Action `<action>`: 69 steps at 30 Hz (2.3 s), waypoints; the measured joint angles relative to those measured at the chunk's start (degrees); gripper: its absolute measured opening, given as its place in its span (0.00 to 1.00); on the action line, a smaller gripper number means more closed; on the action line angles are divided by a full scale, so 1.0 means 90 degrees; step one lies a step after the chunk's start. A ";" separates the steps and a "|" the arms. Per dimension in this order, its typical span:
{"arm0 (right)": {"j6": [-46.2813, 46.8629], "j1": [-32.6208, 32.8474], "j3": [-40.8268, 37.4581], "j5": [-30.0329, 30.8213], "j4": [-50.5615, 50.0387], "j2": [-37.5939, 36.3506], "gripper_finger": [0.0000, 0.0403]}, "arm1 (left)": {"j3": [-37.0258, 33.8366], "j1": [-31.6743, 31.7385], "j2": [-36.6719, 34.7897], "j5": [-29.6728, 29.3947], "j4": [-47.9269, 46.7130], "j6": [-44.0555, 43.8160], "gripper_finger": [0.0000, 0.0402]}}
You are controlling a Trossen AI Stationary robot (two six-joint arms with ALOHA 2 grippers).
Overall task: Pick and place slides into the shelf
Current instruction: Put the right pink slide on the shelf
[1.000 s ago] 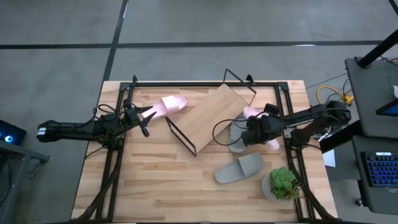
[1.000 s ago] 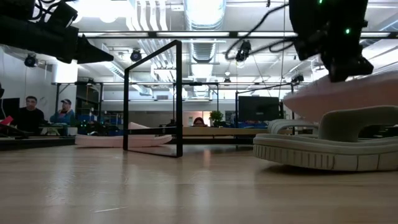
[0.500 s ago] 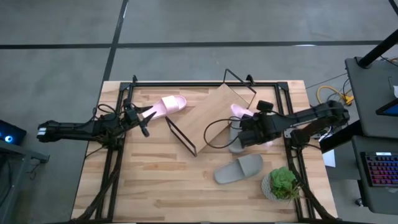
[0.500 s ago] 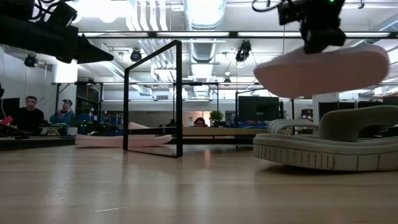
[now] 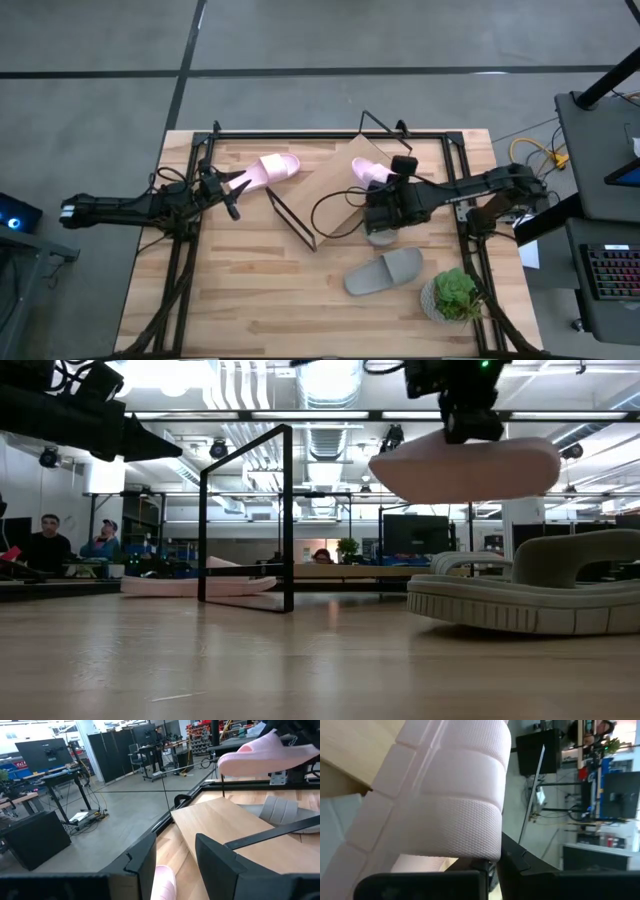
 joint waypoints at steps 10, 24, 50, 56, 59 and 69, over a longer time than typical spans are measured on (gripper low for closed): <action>-0.0670 -0.0722 0.0561 0.0604 0.0258 0.0641 0.02 | 0.0000 -0.0001 0.0000 0.0022 -0.0002 -0.0154 0.30; -0.2925 -0.1639 0.0585 0.0667 0.2210 0.0920 0.02 | 0.0000 -0.0001 0.0010 0.0049 -0.0012 -0.0153 0.30; -0.4012 -0.2406 0.0580 0.1672 0.2640 0.2284 0.02 | -0.0015 -0.0001 0.0002 0.0041 -0.0020 -0.0149 0.30; -0.4152 -0.2426 0.0576 0.1765 0.2620 0.2523 0.02 | -0.0017 0.0000 0.0015 0.0037 -0.0021 -0.0148 0.30; -0.4178 -0.2455 0.0571 0.1816 0.2616 0.2523 0.02 | -0.0019 -0.0001 0.0006 0.0034 -0.0035 -0.0148 0.30; -0.4419 -0.2636 0.0563 0.1816 0.2640 0.2498 0.02 | -0.0019 0.0000 0.0010 0.0034 -0.0202 -0.0148 0.30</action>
